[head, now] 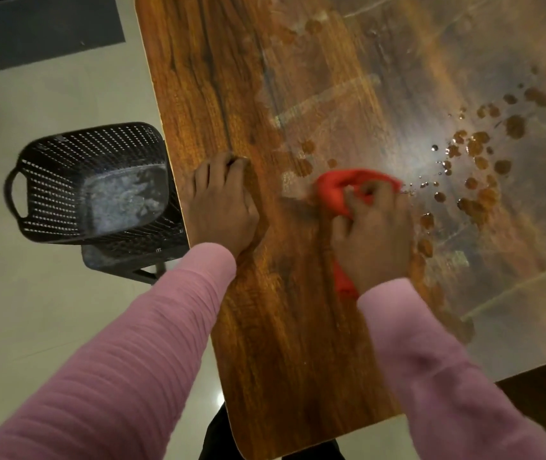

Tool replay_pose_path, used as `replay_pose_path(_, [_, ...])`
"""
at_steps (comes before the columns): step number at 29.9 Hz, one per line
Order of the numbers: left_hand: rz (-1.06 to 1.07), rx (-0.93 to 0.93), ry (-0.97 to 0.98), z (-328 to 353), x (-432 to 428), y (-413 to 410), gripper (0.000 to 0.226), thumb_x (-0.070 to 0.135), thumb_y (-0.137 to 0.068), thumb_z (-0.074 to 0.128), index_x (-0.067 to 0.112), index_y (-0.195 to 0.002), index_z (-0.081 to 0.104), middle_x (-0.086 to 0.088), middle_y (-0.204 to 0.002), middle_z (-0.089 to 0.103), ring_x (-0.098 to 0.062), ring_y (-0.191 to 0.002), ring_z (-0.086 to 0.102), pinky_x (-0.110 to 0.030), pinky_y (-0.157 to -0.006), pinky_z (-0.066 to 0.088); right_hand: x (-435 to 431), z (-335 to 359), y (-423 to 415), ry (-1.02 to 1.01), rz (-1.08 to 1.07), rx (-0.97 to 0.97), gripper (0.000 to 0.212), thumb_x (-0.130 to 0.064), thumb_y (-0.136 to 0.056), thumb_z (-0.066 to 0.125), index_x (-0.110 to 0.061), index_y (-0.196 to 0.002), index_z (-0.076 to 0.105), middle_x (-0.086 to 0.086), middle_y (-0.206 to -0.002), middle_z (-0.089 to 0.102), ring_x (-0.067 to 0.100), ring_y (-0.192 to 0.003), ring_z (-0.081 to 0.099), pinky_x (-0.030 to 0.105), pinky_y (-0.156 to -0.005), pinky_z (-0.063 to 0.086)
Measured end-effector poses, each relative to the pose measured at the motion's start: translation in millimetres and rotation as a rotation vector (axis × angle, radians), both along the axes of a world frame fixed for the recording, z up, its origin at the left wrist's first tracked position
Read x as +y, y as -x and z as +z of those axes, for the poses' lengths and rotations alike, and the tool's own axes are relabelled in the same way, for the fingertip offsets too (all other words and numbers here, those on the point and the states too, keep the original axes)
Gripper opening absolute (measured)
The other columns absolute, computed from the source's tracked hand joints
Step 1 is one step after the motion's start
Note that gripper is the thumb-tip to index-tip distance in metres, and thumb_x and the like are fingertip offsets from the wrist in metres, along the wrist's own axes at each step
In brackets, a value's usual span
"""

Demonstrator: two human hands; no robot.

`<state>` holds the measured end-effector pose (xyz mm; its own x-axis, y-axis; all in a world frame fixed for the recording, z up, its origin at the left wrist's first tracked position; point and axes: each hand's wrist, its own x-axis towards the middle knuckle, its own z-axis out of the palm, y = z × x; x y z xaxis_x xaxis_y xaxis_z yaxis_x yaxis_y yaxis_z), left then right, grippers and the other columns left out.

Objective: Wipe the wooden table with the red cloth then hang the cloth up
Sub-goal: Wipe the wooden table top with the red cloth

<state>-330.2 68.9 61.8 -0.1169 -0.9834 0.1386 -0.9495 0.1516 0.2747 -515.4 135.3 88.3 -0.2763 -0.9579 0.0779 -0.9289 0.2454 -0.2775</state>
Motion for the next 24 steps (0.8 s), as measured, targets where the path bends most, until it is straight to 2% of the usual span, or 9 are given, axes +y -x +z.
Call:
replay_pose_path(3, [0.005,-0.013,0.011,0,0,1,0.047,0.023,-0.083,0.038,0.014,-0.125,0.056,-0.006,-0.131,0.052,-0.029,-0.119,0.045,-0.043,-0.105,0.030,-31,1,26,-0.012,-0.211,-0.003,0.035,-0.022,-0.083,0.051,-0.012,-0.112,0.067,0.015,-0.124,0.048,0.037,-0.115,0.040,0.045,-0.094,0.039])
replay_pose_path(5, [0.018,-0.016,-0.002,0,-1,1,0.048,0.022,-0.083,0.037,0.013,-0.125,0.056,-0.006,-0.131,0.052,-0.030,-0.120,0.045,-0.043,-0.105,0.030,-43,1,19,-0.024,-0.235,0.013,0.034,-0.023,-0.083,0.052,-0.012,-0.111,0.067,0.014,-0.125,0.047,0.036,-0.116,0.039,0.044,-0.093,0.039])
replay_pose_path(7, [0.021,-0.014,-0.020,2,0,3,0.050,0.021,-0.081,0.036,0.013,-0.126,0.056,-0.007,-0.132,0.052,-0.030,-0.120,0.044,-0.044,-0.106,0.030,-46,1,-6,-0.029,-0.139,0.019,0.037,-0.027,-0.082,0.051,-0.014,-0.113,0.066,0.014,-0.124,0.048,0.036,-0.113,0.041,0.042,-0.091,0.037])
replay_pose_path(11, [0.021,0.038,-0.035,4,-1,4,0.045,0.020,-0.083,0.042,0.011,-0.123,0.060,-0.010,-0.131,0.054,-0.033,-0.119,0.046,-0.045,-0.105,0.032,-35,2,-61,-0.028,0.224,-0.066,0.044,-0.031,-0.081,0.045,-0.015,-0.116,0.065,0.011,-0.127,0.052,0.035,-0.107,0.045,0.041,-0.085,0.040])
replay_pose_path(14, [0.018,0.067,-0.040,5,-1,3,0.042,0.017,-0.083,0.047,0.009,-0.123,0.060,-0.011,-0.130,0.055,-0.034,-0.120,0.046,-0.044,-0.104,0.032,-29,1,-48,-0.031,0.348,-0.054,0.043,-0.032,-0.083,0.046,-0.016,-0.118,0.066,0.010,-0.125,0.054,0.034,-0.104,0.047,0.041,-0.083,0.043])
replay_pose_path(16, [0.009,0.059,-0.048,6,0,2,0.048,0.011,-0.078,0.046,0.008,-0.125,0.058,-0.011,-0.130,0.054,-0.033,-0.121,0.045,-0.044,-0.105,0.031,-34,0,-18,-0.016,0.264,-0.032,0.041,-0.029,-0.081,0.049,-0.014,-0.116,0.067,0.012,-0.121,0.055,0.035,-0.102,0.047,0.042,-0.084,0.044])
replay_pose_path(18, [0.013,0.059,-0.057,6,0,2,0.052,0.009,-0.075,0.045,0.008,-0.126,0.057,-0.011,-0.131,0.053,-0.032,-0.121,0.044,-0.044,-0.105,0.030,-48,0,14,-0.013,0.075,-0.013,0.036,-0.023,-0.081,0.056,-0.014,-0.114,0.068,0.013,-0.120,0.053,0.035,-0.106,0.045,0.043,-0.086,0.042])
replay_pose_path(21, [0.018,0.055,-0.054,4,-1,2,0.052,0.011,-0.075,0.043,0.008,-0.125,0.056,-0.010,-0.130,0.053,-0.031,-0.120,0.043,-0.044,-0.104,0.030,-72,2,36,-0.002,-0.149,-0.030,0.031,-0.020,-0.084,0.054,-0.012,-0.111,0.068,0.014,-0.120,0.049,0.036,-0.111,0.041,0.042,-0.088,0.041])
replay_pose_path(24, [0.020,0.039,-0.054,4,-1,1,0.053,0.016,-0.076,0.038,0.010,-0.126,0.054,-0.009,-0.129,0.052,-0.029,-0.120,0.040,-0.042,-0.105,0.029,-82,4,11,-0.013,-0.108,-0.028,0.034,-0.021,-0.082,0.054,-0.013,-0.112,0.068,0.014,-0.121,0.049,0.036,-0.112,0.041,0.042,-0.089,0.039])
